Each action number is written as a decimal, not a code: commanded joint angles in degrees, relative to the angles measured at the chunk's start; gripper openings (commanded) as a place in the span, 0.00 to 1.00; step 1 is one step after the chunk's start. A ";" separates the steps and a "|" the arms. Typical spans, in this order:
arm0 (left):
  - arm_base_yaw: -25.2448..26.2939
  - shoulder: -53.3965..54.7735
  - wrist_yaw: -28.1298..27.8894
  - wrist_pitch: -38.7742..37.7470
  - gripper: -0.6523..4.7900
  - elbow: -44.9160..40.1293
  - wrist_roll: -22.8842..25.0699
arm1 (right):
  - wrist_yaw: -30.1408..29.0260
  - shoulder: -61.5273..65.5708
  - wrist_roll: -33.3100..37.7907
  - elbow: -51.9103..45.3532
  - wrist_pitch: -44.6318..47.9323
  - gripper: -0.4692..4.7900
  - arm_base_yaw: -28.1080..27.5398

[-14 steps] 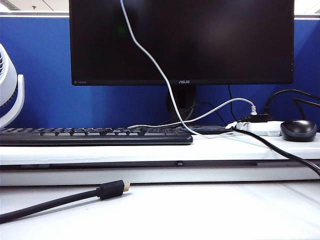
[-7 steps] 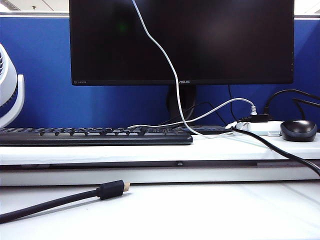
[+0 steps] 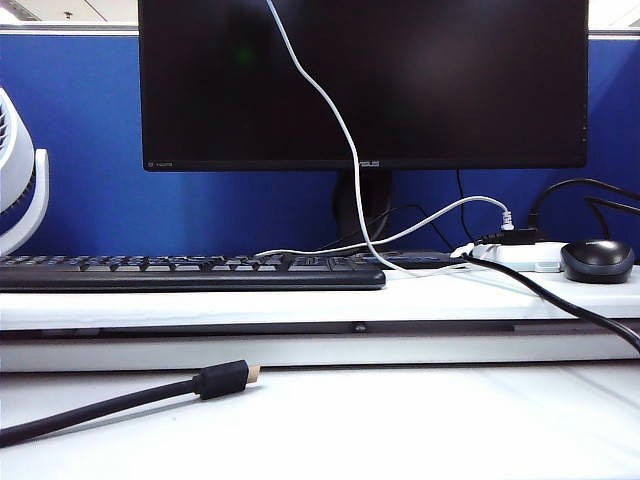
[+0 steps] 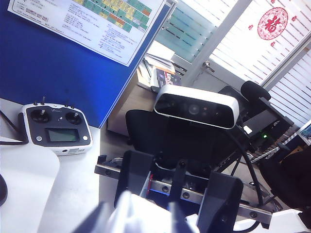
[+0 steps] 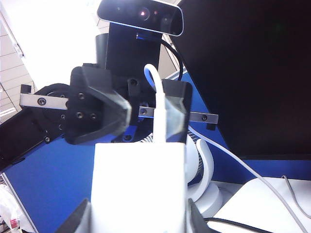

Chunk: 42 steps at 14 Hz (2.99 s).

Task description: Pick up the Type-C charging cable and the charging base, insert one end of the Type-C charger into the corresponding slot on the base, and finally place the plugged-in charger back on the table.

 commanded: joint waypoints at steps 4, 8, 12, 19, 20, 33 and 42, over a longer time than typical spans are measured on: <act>-0.11 -0.09 0.76 0.55 0.21 0.15 0.09 | -0.33 -0.31 0.48 0.37 2.32 0.09 0.02; -0.11 -0.09 0.83 0.42 0.11 0.15 0.11 | -0.28 -0.31 0.48 0.37 2.34 0.09 0.02; -0.13 -0.07 3.34 -0.31 0.11 0.13 0.13 | 3.37 -0.28 3.41 0.37 4.11 0.09 0.02; -0.13 -0.07 4.70 -8.20 0.11 0.13 6.29 | 2.47 -0.02 3.19 1.18 0.94 0.09 -0.24; -0.13 -0.07 4.63 -9.44 0.11 0.13 7.39 | 2.29 -0.02 -1.25 1.20 2.49 0.09 -0.24; -3.72 0.07 3.87 -19.45 0.11 0.13 15.45 | 5.16 -0.02 1.53 1.40 5.68 0.09 -2.29; 1.09 -0.09 -2.47 -19.89 0.77 0.24 12.46 | 4.00 -0.24 -2.91 1.40 3.93 0.09 -2.51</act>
